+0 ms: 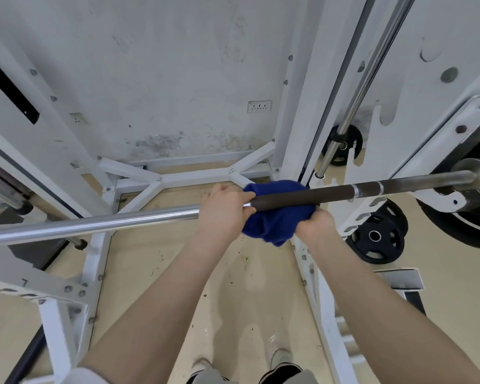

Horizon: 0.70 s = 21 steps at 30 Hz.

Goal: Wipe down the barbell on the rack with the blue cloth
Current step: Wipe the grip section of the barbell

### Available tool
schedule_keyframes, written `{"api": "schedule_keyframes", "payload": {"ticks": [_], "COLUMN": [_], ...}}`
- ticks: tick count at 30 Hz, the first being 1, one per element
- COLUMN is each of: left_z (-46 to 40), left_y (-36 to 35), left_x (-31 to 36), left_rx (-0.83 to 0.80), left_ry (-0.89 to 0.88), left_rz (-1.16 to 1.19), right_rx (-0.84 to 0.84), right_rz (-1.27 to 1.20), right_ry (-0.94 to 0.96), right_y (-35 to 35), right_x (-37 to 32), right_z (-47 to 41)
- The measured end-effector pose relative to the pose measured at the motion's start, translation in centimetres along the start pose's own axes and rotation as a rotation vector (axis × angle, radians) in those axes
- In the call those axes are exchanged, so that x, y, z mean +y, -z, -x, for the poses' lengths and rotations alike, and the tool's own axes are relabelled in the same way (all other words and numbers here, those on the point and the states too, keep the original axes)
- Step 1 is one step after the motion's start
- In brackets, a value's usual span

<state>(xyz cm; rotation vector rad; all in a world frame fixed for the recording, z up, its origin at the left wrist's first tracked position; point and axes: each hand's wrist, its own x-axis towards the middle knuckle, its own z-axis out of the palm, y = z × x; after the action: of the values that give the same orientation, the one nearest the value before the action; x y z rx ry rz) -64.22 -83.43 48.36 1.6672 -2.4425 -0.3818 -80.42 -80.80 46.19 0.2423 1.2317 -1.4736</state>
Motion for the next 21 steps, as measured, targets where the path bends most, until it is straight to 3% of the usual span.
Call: {"api": "schedule_keyframes", "payload": {"ticks": [5,7,9,11,13,15,17,18,20,21], "left_z": [0.1,0.2,0.4,0.6,0.7,0.6,0.4,0.3,-0.1,-0.2], "left_y": [-0.3,-0.3,-0.2,-0.1,-0.2,-0.4,-0.7,-1.1,-1.9,-2.5], "left_x": [0.1,0.3,0.6,0.9,1.4,2.4,4.3,5.4,7.9,9.1], "left_rx": [0.017,0.024,0.033,0.048,0.063,0.076,0.093,0.104,0.124,0.135], "left_ry": [0.018,0.040,0.059,0.074,0.095,0.128,0.133,0.109,0.032,-0.008], "left_rz": [0.041,0.059,0.061,0.058,0.030,-0.014,-0.030,-0.026,0.014,0.037], "right_rx": [0.118,-0.056,-0.066,0.136,0.138,0.164,0.074,0.066,0.244,0.258], "right_rz": [0.267,0.198,0.015,0.248,0.300,0.089,-0.203,-0.130,0.212,0.259], "right_ry": [-0.081,-0.034,-0.137,-0.103,-0.083,-0.001,-0.044,-0.049,0.024,-0.011], "right_y": [-1.4,-1.5,-0.5,0.5,2.2,3.1,2.6,2.0,2.5,2.9], "right_x": [1.6,2.1,0.7,-2.3,-4.6,-5.8,-5.5,-5.2,-5.8,-6.9], "right_z": [1.4,1.9,0.8,0.7,0.1,0.1,0.2,0.4,-0.4,-0.4]}}
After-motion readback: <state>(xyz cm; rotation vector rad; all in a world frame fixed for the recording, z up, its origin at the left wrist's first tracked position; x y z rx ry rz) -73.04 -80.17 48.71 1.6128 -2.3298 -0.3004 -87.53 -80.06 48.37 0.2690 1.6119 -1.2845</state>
